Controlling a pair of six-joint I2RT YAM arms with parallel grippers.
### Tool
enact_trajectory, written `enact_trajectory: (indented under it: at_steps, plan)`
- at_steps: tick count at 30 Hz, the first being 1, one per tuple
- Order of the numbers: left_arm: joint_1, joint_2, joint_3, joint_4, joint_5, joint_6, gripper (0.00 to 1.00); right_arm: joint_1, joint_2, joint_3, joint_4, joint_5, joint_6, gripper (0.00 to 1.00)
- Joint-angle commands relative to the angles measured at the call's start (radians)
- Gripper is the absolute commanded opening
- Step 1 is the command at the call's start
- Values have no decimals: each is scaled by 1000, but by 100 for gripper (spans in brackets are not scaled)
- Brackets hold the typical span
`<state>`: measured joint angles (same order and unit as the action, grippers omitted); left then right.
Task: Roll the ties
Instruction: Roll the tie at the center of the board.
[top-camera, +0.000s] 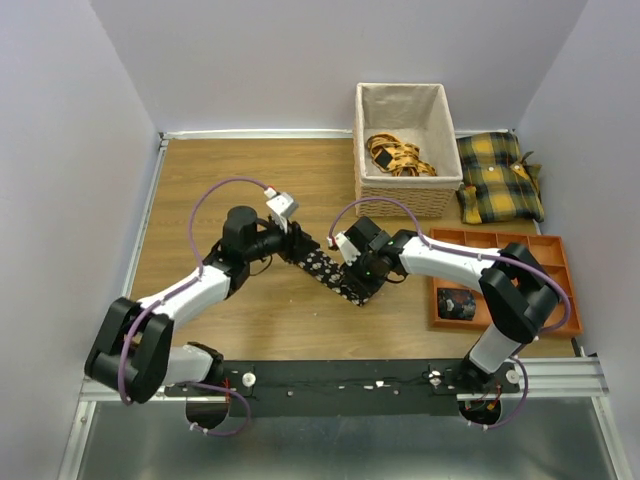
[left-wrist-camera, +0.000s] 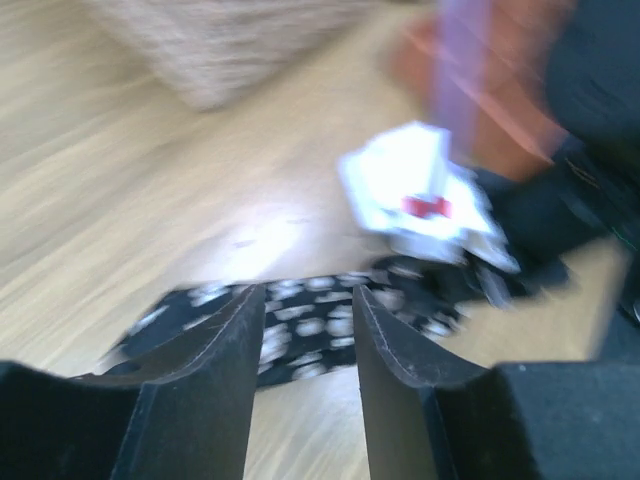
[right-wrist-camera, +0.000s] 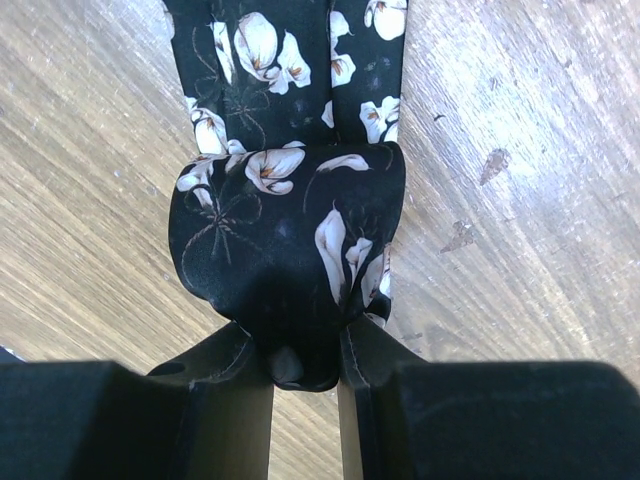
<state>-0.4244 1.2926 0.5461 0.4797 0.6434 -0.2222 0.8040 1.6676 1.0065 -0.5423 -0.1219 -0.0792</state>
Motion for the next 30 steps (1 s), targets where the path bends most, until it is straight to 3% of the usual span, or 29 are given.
enact_trajectory:
  at_steps: [1, 5, 7, 12, 16, 20, 25, 28, 30]
  plan:
    - [12, -61, 148, -601, -515, -42, 50, 9, 38, -3, -28, 22, 67, 7]
    - [12, 89, 358, -794, -663, -115, 65, 8, 24, -16, 2, 16, 76, 7]
    - [12, 172, 419, -898, -647, -146, 70, 8, 32, -9, -7, 27, 111, 7]
    - [-22, 307, 439, -771, -544, -143, 78, 9, 46, -3, -7, 50, 142, 7]
    - [-40, 399, 468, -861, -562, -157, 76, 8, 41, 4, -5, 48, 150, 7]
    - [-48, 413, 469, -738, -521, -184, 76, 8, 29, -20, 1, 54, 154, 7]
    - [-89, 468, 505, -753, -522, -215, 75, 9, 23, -29, 1, 59, 156, 7]
    - [-103, 473, 468, -713, -496, -247, 66, 8, 27, -26, -1, 61, 159, 7]
    - [-114, 462, 437, -691, -472, -267, 55, 8, 40, -19, -4, 59, 159, 7]
